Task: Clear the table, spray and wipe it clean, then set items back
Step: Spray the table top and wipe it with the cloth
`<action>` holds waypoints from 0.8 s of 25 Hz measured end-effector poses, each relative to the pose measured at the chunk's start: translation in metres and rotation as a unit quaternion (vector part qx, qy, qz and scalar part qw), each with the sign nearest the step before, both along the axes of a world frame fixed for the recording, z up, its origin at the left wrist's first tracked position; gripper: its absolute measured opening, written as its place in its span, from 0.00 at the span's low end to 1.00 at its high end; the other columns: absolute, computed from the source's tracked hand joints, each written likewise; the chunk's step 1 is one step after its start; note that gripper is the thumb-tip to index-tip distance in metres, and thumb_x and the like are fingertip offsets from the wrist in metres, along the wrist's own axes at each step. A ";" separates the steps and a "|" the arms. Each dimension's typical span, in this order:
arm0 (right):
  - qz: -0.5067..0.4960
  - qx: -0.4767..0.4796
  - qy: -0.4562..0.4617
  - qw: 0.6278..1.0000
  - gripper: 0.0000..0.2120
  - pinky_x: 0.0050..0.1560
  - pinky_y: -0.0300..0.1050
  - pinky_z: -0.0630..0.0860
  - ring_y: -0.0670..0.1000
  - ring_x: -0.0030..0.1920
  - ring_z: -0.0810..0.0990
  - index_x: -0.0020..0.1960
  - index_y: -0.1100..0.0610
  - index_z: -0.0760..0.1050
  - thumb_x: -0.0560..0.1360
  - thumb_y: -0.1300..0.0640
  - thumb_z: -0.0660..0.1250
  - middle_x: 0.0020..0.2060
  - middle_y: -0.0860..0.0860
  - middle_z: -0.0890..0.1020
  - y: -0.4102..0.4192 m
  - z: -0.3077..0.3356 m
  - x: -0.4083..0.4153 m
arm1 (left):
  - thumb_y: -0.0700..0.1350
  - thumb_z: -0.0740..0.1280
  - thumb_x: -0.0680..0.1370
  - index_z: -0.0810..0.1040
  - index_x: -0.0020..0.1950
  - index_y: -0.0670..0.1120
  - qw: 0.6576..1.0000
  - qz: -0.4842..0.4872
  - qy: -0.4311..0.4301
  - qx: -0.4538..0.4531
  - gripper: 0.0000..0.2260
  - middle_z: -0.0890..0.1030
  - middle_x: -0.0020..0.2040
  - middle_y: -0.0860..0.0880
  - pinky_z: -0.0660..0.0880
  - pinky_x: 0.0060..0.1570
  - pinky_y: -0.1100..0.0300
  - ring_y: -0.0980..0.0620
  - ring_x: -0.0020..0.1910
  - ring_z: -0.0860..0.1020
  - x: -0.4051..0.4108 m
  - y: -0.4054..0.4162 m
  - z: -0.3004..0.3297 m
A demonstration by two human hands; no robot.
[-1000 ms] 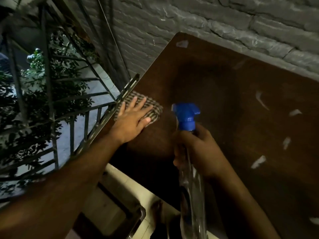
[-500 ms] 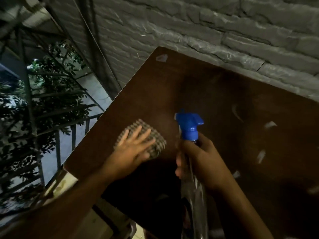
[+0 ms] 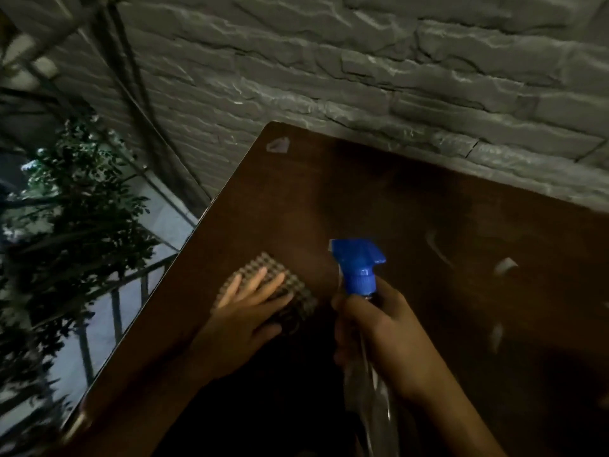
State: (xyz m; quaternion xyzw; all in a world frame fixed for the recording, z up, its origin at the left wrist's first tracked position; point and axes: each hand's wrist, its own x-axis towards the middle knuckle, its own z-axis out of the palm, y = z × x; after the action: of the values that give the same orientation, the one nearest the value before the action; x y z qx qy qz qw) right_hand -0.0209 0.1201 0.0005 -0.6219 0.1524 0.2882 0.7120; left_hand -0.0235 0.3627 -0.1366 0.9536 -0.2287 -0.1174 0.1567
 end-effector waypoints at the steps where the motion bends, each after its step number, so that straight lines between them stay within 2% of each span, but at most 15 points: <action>1: -0.007 0.001 0.012 1.000 0.08 0.34 0.51 0.75 0.54 0.30 0.75 0.53 0.57 0.74 0.74 0.61 0.67 0.31 0.55 0.77 -0.003 0.000 0.006 | 0.66 0.45 0.79 0.60 0.75 0.61 1.000 -0.011 0.004 -0.015 0.26 0.49 0.78 0.60 0.38 0.74 0.52 0.55 0.78 0.42 -0.002 0.018 0.001; 4: -0.030 -0.006 -0.010 0.999 0.08 0.34 0.51 0.75 0.57 0.29 0.75 0.53 0.58 0.73 0.75 0.61 0.66 0.31 0.57 0.76 0.000 -0.001 0.034 | 0.70 0.43 0.74 0.59 0.75 0.61 0.995 0.102 0.020 -0.003 0.32 0.49 0.78 0.58 0.36 0.73 0.54 0.57 0.77 0.41 0.094 0.040 0.002; 7: -0.044 -0.005 -0.011 0.999 0.09 0.31 0.49 0.75 0.57 0.28 0.74 0.55 0.59 0.72 0.76 0.60 0.66 0.31 0.58 0.76 0.007 -0.006 0.058 | 0.65 0.47 0.75 0.61 0.76 0.58 0.992 0.128 -0.005 0.009 0.30 0.52 0.79 0.56 0.38 0.73 0.50 0.54 0.78 0.44 0.184 0.006 0.000; 10: -0.053 -0.021 -0.029 0.998 0.07 0.29 0.46 0.75 0.56 0.28 0.74 0.53 0.59 0.72 0.76 0.61 0.66 0.31 0.57 0.76 0.011 -0.002 0.080 | 0.61 0.50 0.77 0.62 0.75 0.56 0.992 0.117 -0.004 -0.040 0.27 0.53 0.77 0.59 0.37 0.73 0.53 0.58 0.77 0.44 0.193 -0.003 -0.006; 14: -0.078 -0.069 -0.076 0.992 0.06 0.29 0.46 0.76 0.56 0.29 0.76 0.50 0.58 0.72 0.74 0.60 0.66 0.32 0.57 0.77 0.001 0.011 0.115 | 0.62 0.49 0.77 0.66 0.74 0.53 0.990 0.115 -0.014 -0.084 0.28 0.58 0.77 0.57 0.40 0.73 0.56 0.58 0.77 0.49 0.202 0.010 -0.008; 17: -0.092 -0.100 -0.099 0.986 0.07 0.31 0.49 0.77 0.57 0.29 0.77 0.50 0.59 0.72 0.73 0.59 0.67 0.32 0.57 0.77 -0.013 0.014 0.129 | 0.64 0.47 0.75 0.67 0.74 0.53 0.988 0.122 -0.025 -0.094 0.31 0.60 0.77 0.56 0.41 0.74 0.55 0.57 0.77 0.50 0.220 0.013 -0.010; 20: -0.126 -0.123 -0.105 0.979 0.07 0.37 0.56 0.78 0.56 0.31 0.76 0.50 0.59 0.73 0.73 0.60 0.67 0.31 0.55 0.77 -0.025 0.012 0.130 | 0.62 0.49 0.77 0.67 0.74 0.53 0.986 0.138 -0.033 -0.090 0.29 0.60 0.77 0.55 0.42 0.74 0.51 0.55 0.77 0.51 0.240 0.008 -0.010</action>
State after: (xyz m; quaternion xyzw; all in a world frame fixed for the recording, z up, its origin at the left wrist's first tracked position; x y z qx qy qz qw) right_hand 0.1092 0.0952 0.0126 -0.7072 0.1877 0.1084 0.6729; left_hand 0.2160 0.3710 -0.1471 0.9614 -0.1096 -0.0421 0.2489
